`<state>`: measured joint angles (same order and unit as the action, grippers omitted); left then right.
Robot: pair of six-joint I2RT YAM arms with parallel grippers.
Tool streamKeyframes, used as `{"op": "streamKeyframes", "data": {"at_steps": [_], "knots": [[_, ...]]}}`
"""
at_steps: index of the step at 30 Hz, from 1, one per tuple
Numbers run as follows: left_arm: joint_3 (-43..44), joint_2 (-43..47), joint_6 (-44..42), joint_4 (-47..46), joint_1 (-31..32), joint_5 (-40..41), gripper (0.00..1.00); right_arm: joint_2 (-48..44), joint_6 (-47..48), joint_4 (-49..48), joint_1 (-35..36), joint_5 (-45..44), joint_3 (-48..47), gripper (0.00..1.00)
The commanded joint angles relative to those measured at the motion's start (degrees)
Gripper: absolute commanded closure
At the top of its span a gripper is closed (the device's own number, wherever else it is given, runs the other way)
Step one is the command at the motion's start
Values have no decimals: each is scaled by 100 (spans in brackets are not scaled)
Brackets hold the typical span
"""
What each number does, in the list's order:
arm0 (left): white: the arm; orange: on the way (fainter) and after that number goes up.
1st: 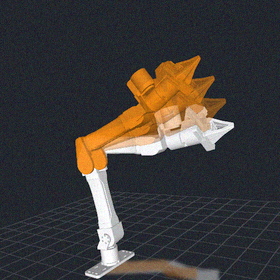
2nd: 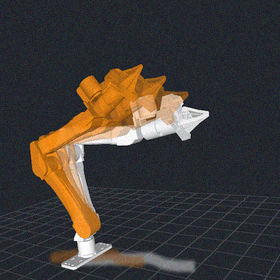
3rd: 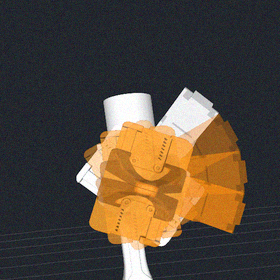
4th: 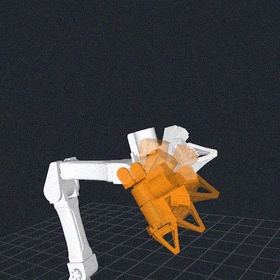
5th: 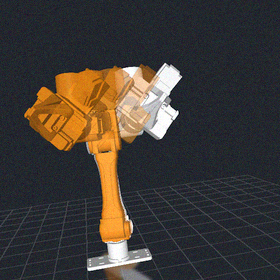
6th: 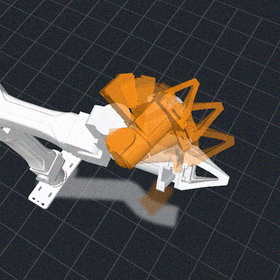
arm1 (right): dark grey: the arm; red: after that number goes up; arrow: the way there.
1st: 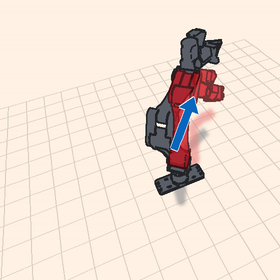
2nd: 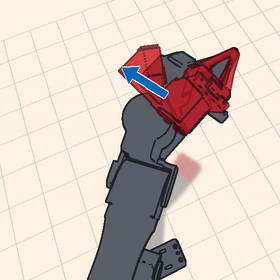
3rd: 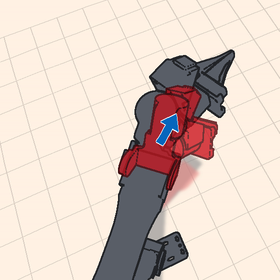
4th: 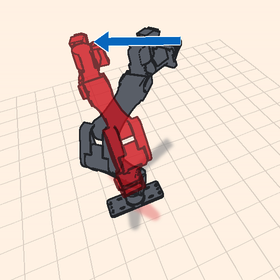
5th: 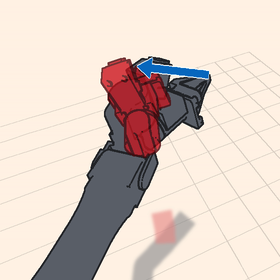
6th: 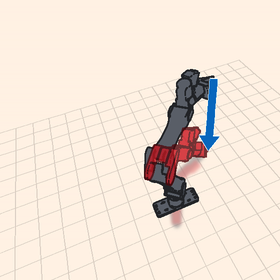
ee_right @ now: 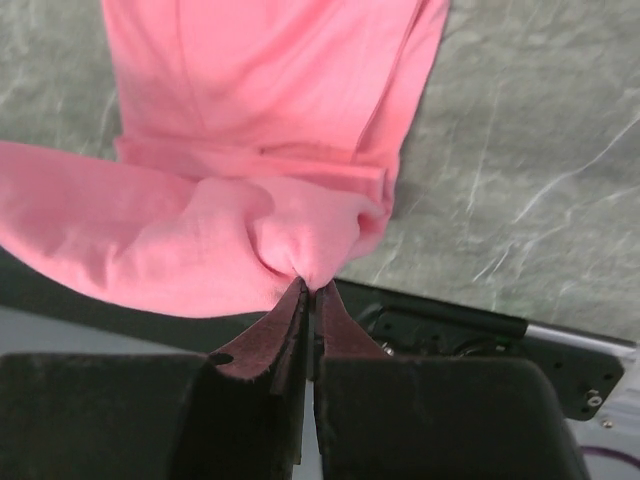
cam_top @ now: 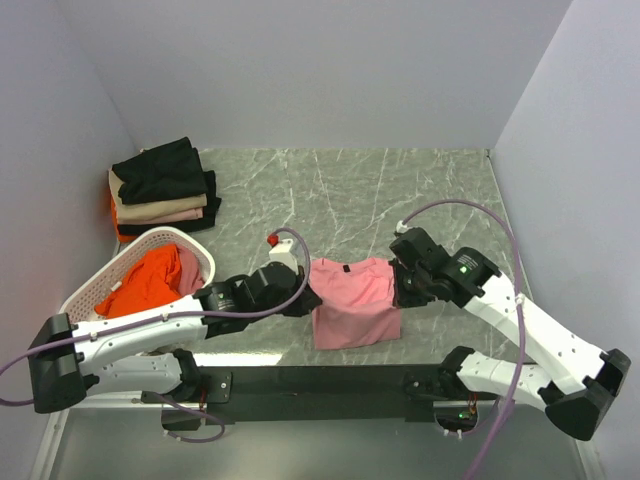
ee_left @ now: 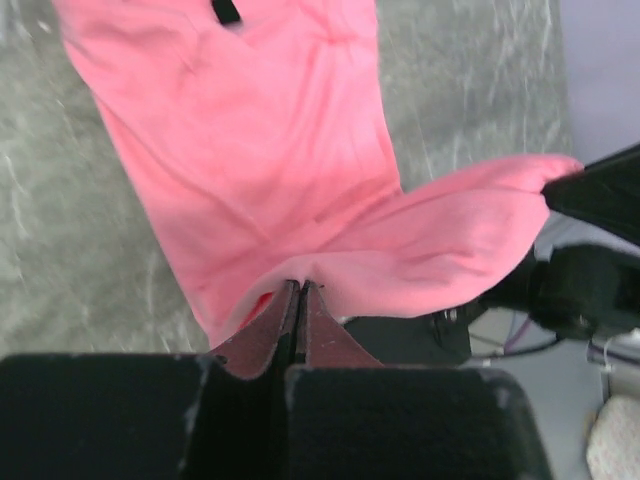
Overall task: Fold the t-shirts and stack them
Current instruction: Fold the tshirt
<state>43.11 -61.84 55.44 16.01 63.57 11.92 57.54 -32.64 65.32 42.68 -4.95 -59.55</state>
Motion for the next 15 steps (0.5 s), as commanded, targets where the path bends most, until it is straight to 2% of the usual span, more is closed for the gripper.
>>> {"op": "streamKeyframes", "data": {"at_steps": [1, 15], "knots": [[224, -170, -279, -694, -431, -14, 100, 309, 390, -572, -224, -435, 31, 100], [443, -1136, -745, -1364, -1347, -709, 100, 1523, 1075, -1364, -918, -402, -531, 100]]}}
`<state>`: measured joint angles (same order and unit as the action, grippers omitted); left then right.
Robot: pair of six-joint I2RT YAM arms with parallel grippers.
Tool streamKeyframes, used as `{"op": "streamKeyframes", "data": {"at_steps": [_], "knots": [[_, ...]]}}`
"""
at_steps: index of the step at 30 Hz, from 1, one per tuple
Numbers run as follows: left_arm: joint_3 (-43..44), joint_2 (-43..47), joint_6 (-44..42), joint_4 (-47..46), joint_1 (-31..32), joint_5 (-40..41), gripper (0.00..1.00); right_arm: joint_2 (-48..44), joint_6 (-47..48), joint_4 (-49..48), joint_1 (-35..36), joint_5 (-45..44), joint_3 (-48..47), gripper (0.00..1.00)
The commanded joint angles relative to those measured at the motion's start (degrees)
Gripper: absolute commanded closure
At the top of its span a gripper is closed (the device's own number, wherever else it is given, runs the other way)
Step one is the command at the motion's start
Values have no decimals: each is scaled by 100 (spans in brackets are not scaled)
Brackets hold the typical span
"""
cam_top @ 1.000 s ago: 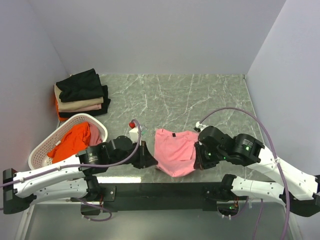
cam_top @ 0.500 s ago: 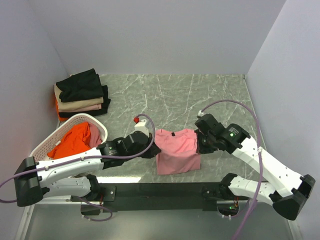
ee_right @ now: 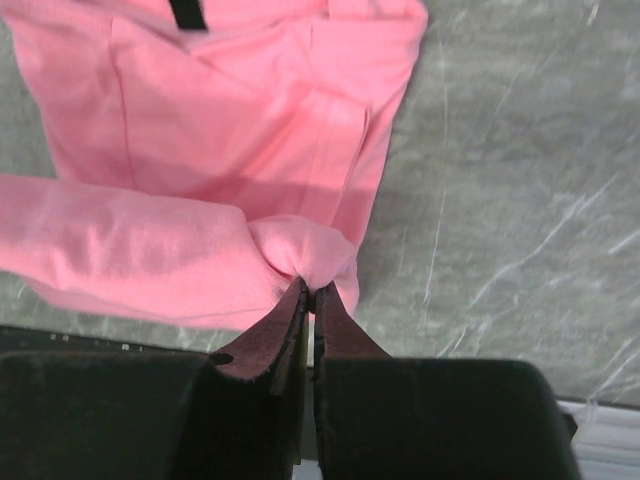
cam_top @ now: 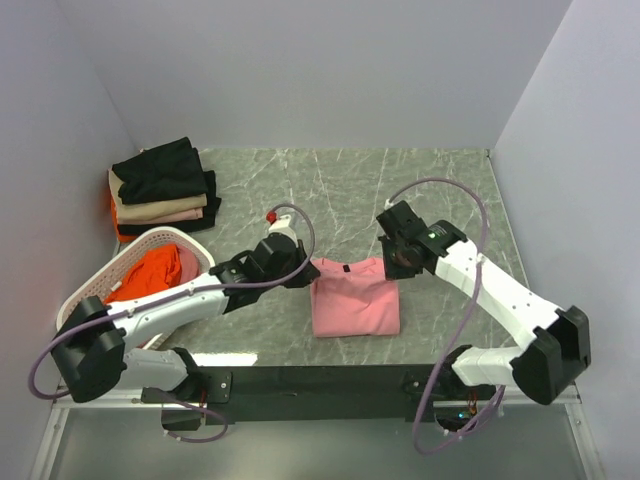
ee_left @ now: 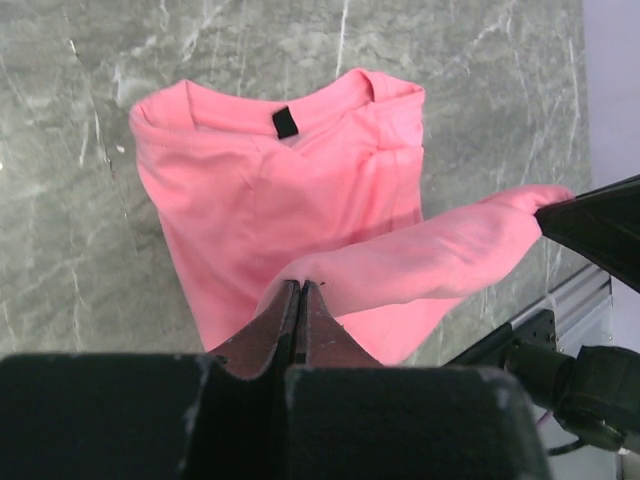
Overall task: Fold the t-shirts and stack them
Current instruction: Fold the tshirt
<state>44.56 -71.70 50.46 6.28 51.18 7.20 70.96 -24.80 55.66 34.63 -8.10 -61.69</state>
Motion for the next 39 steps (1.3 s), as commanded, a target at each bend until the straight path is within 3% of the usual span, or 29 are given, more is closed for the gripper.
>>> {"op": "streamKeyframes", "data": {"at_steps": [1, 17, 36, 39], "knots": [[334, -203, -273, -408, -178, -245, 100, 321, 317, -485, -176, -78, -326, 100], [457, -1732, -590, -1051, -591, -466, 100, 1666, 590, -1382, -642, 115, -256, 100], [739, -2137, -528, -866, -714, 36, 100, 2598, 599, -1725, -1037, 124, -730, 100], [923, -2252, -484, -647, -741, 167, 84, 2695, 634, -1699, -1151, 116, -932, 86]]}}
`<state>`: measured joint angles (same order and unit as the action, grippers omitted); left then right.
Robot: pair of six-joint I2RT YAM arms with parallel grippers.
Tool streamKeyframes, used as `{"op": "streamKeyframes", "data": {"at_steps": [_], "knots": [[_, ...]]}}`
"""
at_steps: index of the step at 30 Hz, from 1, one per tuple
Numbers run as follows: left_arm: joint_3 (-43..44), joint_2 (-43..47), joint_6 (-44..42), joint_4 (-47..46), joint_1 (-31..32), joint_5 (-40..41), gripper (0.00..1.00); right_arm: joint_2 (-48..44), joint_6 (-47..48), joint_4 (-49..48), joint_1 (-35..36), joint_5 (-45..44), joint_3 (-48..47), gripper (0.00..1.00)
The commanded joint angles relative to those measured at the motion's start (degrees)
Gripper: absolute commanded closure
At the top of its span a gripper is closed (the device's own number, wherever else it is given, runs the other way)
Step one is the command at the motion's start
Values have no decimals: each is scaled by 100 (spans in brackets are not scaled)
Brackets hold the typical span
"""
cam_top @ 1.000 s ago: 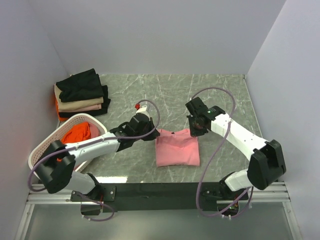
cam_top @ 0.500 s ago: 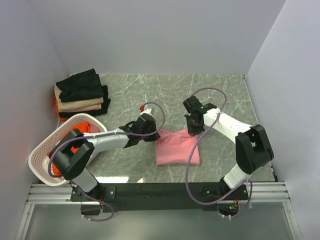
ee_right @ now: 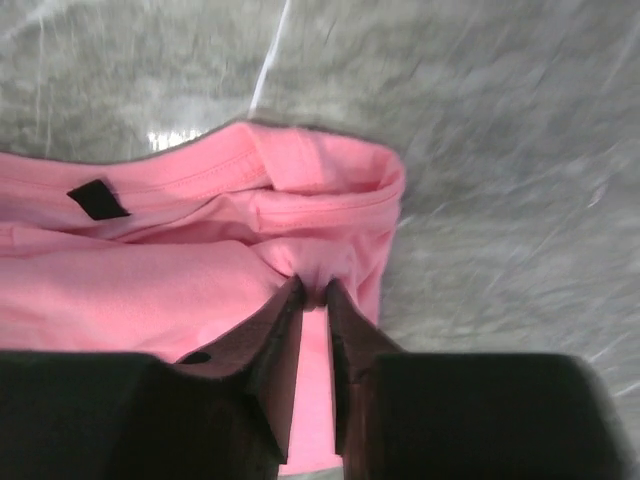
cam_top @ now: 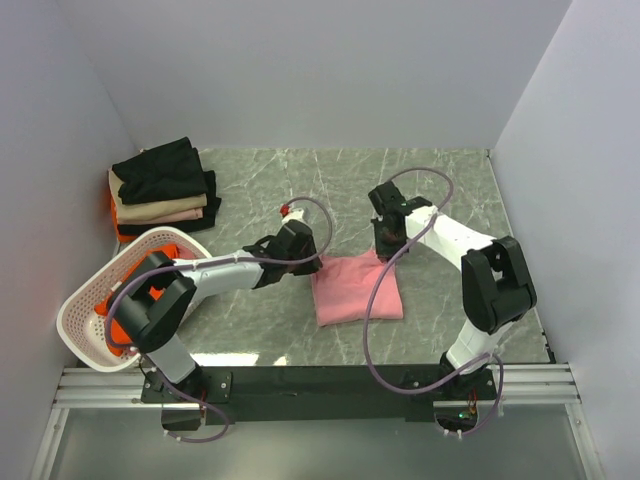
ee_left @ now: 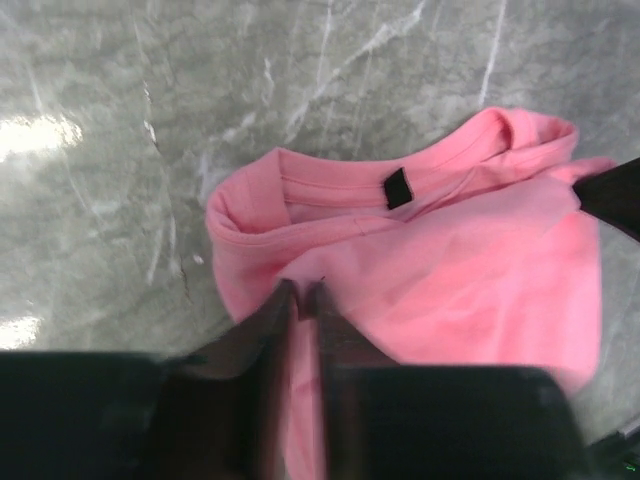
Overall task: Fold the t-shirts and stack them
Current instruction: Fold the tshirt
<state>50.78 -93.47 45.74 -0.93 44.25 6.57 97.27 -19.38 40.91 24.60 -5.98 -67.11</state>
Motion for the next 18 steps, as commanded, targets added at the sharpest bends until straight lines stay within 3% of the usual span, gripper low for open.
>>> {"op": "streamKeyframes", "data": {"at_steps": [1, 4, 8, 12, 18], "knots": [[370, -66, -21, 75, -48, 318, 71, 64, 127, -154, -175, -131, -512, 74], [484, 92, -65, 356, -39, 468, 45, -93, 162, -83, -201, -255, -645, 55], [538, 469, -109, 532, -48, 626, 28, -498, 83, -4, -192, -342, -733, 44], [284, 847, -47, 541, -39, 513, 23, -1174, 13, -56, -149, -185, -435, 43], [-436, 1348, 172, 173, -48, -67, 22, -2106, -277, -425, 246, 763, 549, 44]]}}
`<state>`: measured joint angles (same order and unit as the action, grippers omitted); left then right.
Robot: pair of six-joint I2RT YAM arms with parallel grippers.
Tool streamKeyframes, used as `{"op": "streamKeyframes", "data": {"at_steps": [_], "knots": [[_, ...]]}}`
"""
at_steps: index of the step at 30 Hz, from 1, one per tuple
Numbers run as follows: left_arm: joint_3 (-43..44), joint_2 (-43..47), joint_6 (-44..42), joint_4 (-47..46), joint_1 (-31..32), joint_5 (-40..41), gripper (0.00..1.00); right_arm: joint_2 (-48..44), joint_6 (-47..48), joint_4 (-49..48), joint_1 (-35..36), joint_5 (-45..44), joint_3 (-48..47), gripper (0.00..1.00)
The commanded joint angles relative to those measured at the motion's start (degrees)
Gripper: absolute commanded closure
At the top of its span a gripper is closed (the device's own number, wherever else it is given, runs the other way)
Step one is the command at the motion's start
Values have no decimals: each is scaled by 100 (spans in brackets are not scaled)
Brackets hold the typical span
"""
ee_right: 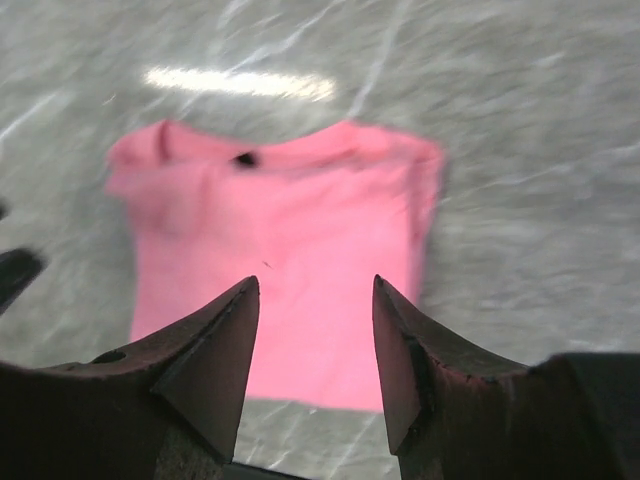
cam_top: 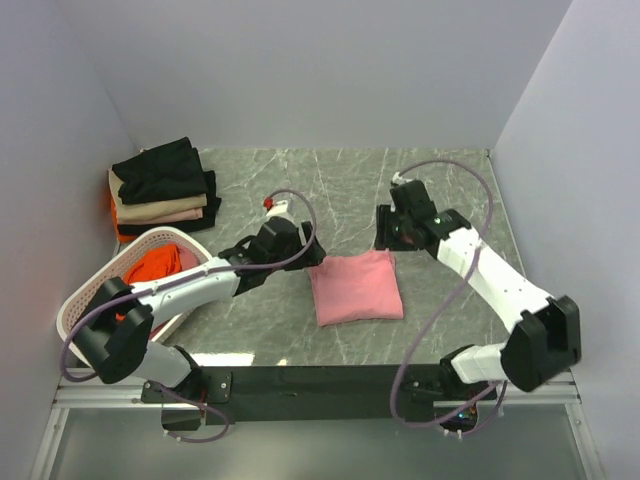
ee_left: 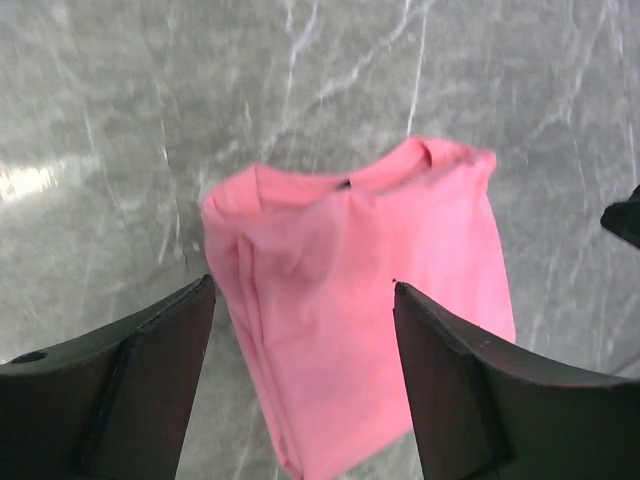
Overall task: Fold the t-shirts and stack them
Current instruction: Fold the tshirt, then neatly place the folded tshirt to the corner
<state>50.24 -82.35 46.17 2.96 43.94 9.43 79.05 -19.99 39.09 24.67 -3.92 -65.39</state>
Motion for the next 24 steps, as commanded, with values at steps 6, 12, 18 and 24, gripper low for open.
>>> {"op": "streamKeyframes", "data": {"at_steps": [6, 12, 18, 24], "knots": [[-1085, 491, 612, -884, -9, -899, 22, -540, -804, -744, 1065, 823, 1255, 44], [-1586, 395, 1033, -1481, -17, -1408, 22, -180, -1121, -982, 1435, 586, 1748, 44], [-2034, 35, 1464, -2422, -9, -1874, 22, 286, -1279, -1325, 1568, 533, 2240, 44], [-2211, -255, 1702, -2739, 18, -1848, 21, 515, -1420, -1589, 1594, 612, 2513, 44]]}}
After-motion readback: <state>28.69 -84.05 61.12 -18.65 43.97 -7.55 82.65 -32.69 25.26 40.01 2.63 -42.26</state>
